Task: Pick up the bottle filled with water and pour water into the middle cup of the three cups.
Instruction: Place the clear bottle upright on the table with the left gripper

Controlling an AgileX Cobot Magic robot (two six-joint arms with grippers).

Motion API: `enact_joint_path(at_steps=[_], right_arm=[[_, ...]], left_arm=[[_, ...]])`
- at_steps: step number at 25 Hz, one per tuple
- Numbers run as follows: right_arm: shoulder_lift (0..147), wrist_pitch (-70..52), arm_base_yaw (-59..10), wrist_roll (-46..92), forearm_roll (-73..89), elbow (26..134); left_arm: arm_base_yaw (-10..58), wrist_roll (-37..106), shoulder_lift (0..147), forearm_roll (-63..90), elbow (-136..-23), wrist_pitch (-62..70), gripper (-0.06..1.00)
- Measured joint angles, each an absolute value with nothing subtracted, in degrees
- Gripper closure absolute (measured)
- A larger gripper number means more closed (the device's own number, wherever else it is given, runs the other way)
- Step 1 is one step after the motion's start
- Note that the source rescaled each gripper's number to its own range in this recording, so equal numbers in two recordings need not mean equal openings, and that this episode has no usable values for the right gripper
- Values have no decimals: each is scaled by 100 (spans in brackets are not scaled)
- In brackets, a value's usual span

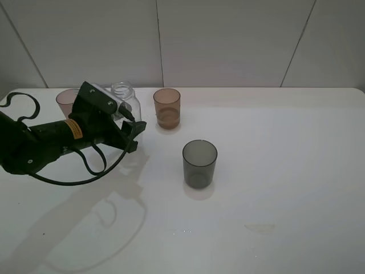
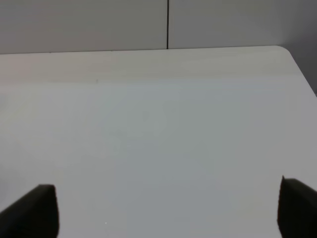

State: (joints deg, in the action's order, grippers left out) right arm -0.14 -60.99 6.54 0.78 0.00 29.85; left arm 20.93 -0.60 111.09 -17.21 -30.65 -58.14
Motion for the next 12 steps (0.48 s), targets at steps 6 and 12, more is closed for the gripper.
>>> enact_joint_path(at_steps=[6,12], right_arm=[[-14,-6099,654,78,0,2985],[-14,-6099,654,78,0,2985]], left_arm=[[2093,-54,11444,-1378,-2888,-6091,92],[2093,-54,11478,-1287,-2888,-6108,92]])
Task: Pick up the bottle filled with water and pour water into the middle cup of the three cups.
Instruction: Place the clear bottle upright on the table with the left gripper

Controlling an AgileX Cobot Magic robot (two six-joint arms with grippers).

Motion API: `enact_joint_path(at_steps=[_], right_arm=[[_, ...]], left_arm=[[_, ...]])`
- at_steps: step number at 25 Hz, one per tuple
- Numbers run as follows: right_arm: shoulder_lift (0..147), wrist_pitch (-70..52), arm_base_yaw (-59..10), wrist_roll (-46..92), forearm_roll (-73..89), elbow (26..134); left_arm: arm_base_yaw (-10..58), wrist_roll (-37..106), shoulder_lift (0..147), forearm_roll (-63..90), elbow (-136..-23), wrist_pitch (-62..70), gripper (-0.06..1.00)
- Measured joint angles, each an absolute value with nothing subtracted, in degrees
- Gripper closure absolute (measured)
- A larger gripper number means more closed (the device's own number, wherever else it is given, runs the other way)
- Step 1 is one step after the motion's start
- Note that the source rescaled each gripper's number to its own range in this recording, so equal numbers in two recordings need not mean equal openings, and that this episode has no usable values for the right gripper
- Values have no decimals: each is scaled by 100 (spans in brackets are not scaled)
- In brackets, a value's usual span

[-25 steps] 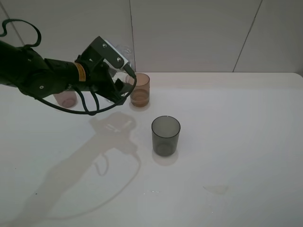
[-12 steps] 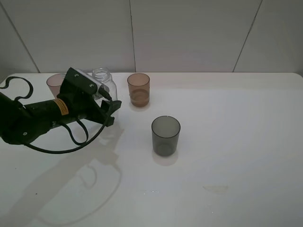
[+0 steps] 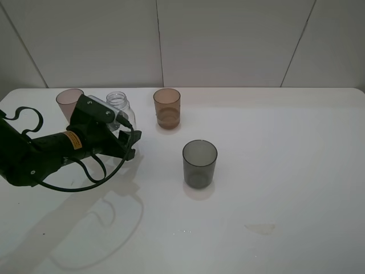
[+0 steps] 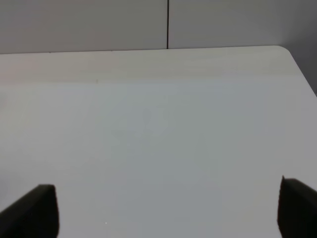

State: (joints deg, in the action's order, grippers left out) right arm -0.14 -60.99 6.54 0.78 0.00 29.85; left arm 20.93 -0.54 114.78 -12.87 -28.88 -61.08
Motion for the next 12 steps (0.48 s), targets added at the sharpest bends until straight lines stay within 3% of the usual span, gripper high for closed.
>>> enact_joint_path(at_steps=[5,9,12], right_arm=[[-14,-6099,654,78,0,2985],[-14,-6099,654,78,0,2985],[-14,-6099,654,78,0,2985]], left_arm=[[2093,-54,11478,-1170,-2888,-6103,91],[2093,-54,11478,-1165,-2888,-6108,73],[2093,-54,11478,-1159,-2888,-6108,69]])
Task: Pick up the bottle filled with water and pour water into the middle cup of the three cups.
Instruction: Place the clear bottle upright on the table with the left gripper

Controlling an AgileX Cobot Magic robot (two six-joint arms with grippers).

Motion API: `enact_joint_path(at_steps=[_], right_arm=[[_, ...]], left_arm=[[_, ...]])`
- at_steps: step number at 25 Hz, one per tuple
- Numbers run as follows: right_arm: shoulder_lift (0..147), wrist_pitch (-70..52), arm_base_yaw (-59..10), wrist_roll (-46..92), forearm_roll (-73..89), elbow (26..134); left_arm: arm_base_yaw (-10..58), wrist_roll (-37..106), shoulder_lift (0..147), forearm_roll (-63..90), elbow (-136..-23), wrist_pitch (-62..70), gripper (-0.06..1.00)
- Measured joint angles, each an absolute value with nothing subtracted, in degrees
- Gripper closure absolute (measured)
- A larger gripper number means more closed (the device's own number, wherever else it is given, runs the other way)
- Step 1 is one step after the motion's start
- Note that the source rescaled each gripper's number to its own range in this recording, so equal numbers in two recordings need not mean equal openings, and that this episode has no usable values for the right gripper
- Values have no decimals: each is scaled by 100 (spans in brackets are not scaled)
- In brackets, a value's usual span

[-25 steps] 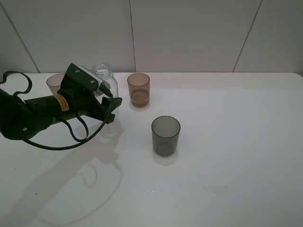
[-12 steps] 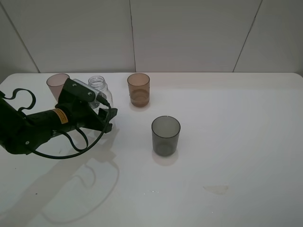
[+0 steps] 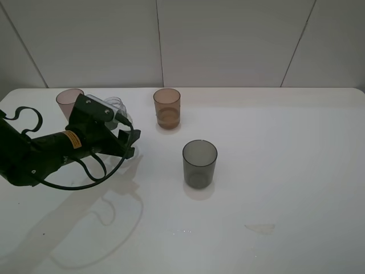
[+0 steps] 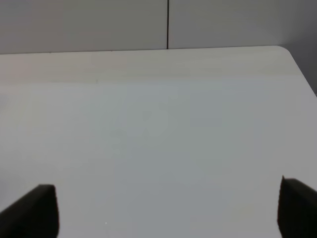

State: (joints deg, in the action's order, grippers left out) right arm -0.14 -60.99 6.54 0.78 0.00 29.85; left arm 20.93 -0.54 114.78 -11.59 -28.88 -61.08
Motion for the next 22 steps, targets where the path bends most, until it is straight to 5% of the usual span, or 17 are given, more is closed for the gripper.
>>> enact_joint_path(at_steps=[6,8,10,13,22], right_arm=[[-14,-6099,654,78,0,2985],[-14,-6099,654,78,0,2985],[-14,-6099,654,78,0,2985],[-14,-6099,654,78,0,2985],[-14,-6099,654,78,0,2985]], left_arm=[[2093,-54,11478,-1159,-2888,-6162,66],[2093,-54,11478,-1173,-2888,-6238,44],[2093,-54,11472,-1200,-2888,-6269,12],[2093,-54,11371,-1211,-2888,-6280,-4],[2093,-99,10058,-1216,-2868,-5759,-6]])
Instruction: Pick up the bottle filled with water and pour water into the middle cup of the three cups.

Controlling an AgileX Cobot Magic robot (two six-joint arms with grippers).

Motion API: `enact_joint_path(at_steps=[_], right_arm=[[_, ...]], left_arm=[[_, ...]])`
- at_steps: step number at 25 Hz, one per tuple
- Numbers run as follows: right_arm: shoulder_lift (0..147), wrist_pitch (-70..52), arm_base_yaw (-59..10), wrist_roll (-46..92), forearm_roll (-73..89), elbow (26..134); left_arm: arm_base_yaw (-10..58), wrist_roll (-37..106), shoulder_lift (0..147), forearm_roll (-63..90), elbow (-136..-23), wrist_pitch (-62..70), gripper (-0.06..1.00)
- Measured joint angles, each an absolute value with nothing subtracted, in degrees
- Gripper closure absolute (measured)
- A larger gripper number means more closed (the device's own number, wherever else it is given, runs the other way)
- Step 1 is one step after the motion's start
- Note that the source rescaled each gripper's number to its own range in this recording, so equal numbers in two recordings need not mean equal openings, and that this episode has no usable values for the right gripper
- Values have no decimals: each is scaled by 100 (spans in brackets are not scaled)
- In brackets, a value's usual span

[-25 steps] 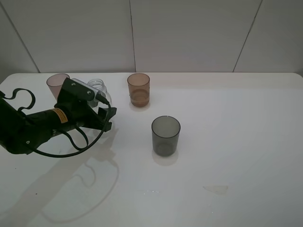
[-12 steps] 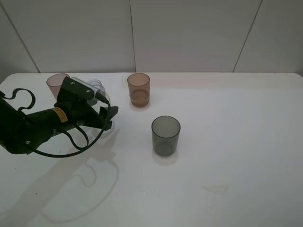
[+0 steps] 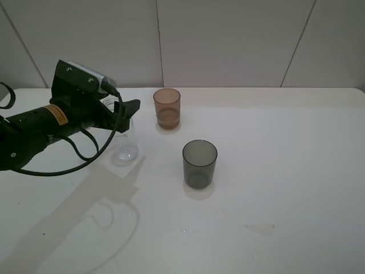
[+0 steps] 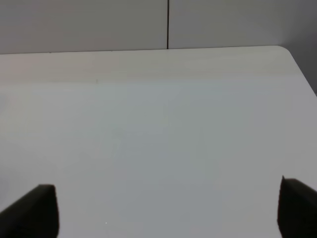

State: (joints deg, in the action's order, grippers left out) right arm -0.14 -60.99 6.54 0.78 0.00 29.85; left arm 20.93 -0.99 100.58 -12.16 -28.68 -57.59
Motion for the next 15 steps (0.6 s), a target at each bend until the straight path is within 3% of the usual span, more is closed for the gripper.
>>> enact_joint_path(at_steps=[6,15], right_arm=[[-14,-6099,654,78,0,2985],[-14,-6099,654,78,0,2985]], left_arm=[[2093,-339,8487,-1170,-2903,-4135,-6],[2093,-718,5719,-786,-3612,383,-6]])
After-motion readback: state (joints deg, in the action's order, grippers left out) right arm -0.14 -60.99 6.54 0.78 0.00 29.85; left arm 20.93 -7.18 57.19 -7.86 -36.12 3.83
